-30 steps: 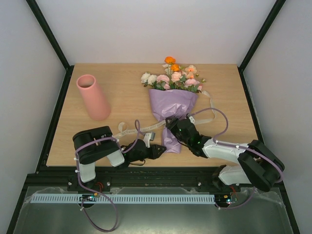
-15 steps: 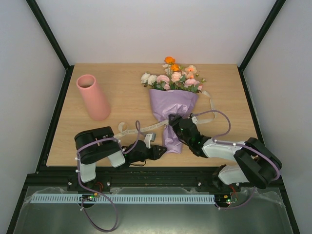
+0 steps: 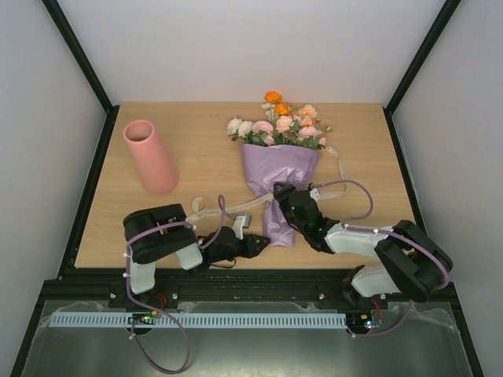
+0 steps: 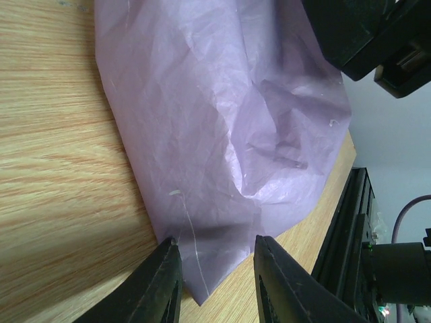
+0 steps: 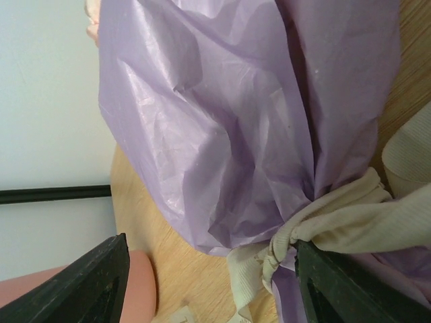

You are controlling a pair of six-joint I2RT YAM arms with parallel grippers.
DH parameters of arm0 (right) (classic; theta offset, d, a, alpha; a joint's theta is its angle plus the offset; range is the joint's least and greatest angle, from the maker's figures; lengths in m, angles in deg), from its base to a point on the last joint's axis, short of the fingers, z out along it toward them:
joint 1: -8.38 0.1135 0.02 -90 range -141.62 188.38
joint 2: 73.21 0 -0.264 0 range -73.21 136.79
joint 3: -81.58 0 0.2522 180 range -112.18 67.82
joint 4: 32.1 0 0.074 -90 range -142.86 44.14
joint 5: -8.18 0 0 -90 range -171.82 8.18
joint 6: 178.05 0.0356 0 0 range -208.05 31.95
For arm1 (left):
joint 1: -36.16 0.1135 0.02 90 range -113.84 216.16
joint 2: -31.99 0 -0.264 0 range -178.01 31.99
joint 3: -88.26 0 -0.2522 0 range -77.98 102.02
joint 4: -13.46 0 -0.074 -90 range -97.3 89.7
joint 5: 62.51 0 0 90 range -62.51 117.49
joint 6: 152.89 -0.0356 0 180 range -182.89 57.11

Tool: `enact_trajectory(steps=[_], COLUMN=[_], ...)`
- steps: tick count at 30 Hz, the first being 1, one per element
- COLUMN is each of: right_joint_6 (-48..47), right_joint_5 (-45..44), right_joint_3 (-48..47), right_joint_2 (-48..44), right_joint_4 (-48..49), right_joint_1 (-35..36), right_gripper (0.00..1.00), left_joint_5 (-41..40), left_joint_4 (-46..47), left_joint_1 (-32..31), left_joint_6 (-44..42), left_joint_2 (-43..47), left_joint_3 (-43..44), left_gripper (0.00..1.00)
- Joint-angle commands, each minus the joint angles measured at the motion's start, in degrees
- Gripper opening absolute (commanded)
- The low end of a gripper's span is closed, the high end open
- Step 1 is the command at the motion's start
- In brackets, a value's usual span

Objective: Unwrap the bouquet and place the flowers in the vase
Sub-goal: Untie the ribbon from the wrapping paper.

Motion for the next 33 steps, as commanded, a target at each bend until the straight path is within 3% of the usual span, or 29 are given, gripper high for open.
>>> enact_trajectory(steps=[1, 7, 21, 27, 33], right_joint_6=[1.85, 1.05, -14.32, -18.04, -9.71], right_joint_5=[-1.87, 2.62, 5.14, 2.95, 3.96], right_joint_3=[-0.61, 0.98, 6.73, 7.86, 2.8], right_joint_2=[2.43, 5.13, 1.97, -1.31, -2.55], right_joint_4=[2.76, 11.17, 31.1, 30.52, 12.48], right_joint_1=[-0.47, -0.84, -1.05, -1.03, -1.01], right_gripper=[0.67, 0.7, 0.72, 0.73, 0.71], left_joint_5=[-0.56, -0.85, -0.13, -0.05, -0.55], left_joint_4=[-1.93, -0.87, 1.25, 0.95, 1.24], left_joint_1=[-0.85, -1.28, -1.38, -1.4, -1.38], left_joint_6=[0.48, 0.71, 0.71, 0.65, 0.98], left_joint_2=[-1.25, -0.91, -3.47, -4.21, -4.35], left_joint_3=[-1.24, -2.23, -1.67, -1.07, -1.28], left_gripper=[0.47, 0.47, 0.47, 0.47, 0.47])
